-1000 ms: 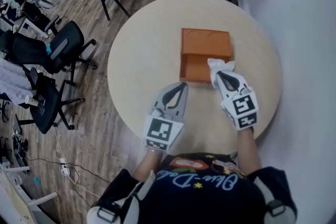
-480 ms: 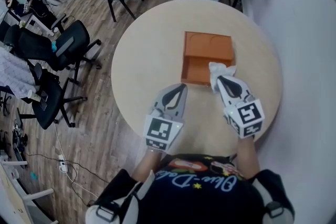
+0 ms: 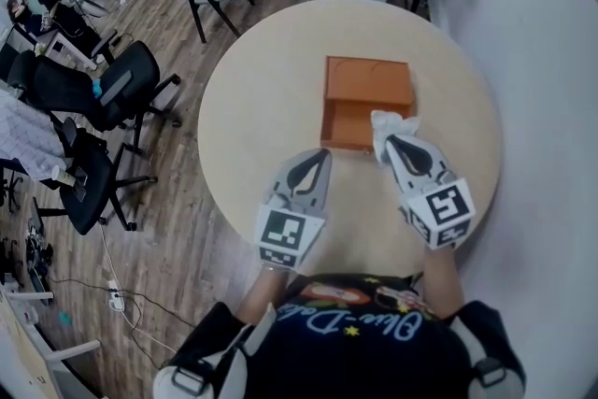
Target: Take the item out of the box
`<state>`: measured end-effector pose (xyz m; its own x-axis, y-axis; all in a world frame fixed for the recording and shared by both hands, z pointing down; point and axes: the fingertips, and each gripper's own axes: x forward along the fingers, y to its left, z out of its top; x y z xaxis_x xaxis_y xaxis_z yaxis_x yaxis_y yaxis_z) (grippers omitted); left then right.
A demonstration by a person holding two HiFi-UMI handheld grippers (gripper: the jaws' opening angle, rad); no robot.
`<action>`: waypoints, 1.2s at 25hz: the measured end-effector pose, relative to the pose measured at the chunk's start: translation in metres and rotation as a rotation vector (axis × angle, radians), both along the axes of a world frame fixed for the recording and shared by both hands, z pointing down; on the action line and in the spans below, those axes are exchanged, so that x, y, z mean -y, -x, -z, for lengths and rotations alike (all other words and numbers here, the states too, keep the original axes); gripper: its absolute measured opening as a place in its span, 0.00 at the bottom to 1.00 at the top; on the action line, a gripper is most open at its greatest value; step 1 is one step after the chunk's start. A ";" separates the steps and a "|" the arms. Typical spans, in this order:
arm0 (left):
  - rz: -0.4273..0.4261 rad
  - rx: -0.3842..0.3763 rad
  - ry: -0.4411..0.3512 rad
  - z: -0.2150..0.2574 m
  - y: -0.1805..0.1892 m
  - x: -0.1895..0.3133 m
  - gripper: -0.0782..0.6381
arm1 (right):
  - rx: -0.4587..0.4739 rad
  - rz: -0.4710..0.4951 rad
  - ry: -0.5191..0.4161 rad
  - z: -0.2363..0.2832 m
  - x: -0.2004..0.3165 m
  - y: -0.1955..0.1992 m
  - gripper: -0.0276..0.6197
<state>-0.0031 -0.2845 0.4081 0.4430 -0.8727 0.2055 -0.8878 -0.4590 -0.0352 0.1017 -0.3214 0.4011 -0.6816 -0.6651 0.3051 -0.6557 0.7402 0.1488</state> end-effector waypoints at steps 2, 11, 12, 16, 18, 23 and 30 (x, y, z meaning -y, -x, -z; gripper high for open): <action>0.003 -0.002 0.001 0.000 0.002 0.000 0.09 | -0.003 -0.009 0.001 0.000 0.000 0.000 0.05; 0.003 -0.008 0.008 -0.002 0.003 -0.001 0.09 | -0.015 -0.008 0.020 0.001 -0.003 0.000 0.05; 0.004 -0.008 0.009 -0.001 0.004 -0.001 0.09 | -0.015 -0.008 0.011 0.001 -0.002 0.000 0.05; 0.005 -0.006 0.010 -0.001 0.007 0.001 0.09 | -0.016 -0.001 0.006 0.001 -0.001 0.003 0.05; 0.002 -0.007 0.010 -0.004 0.006 0.003 0.09 | -0.014 -0.004 0.010 -0.001 0.000 0.002 0.05; -0.010 -0.013 0.013 -0.005 0.002 0.002 0.09 | -0.020 -0.002 0.006 -0.002 -0.001 -0.001 0.05; -0.008 -0.011 0.009 -0.004 -0.001 0.003 0.09 | -0.022 0.011 0.014 -0.005 -0.003 -0.002 0.05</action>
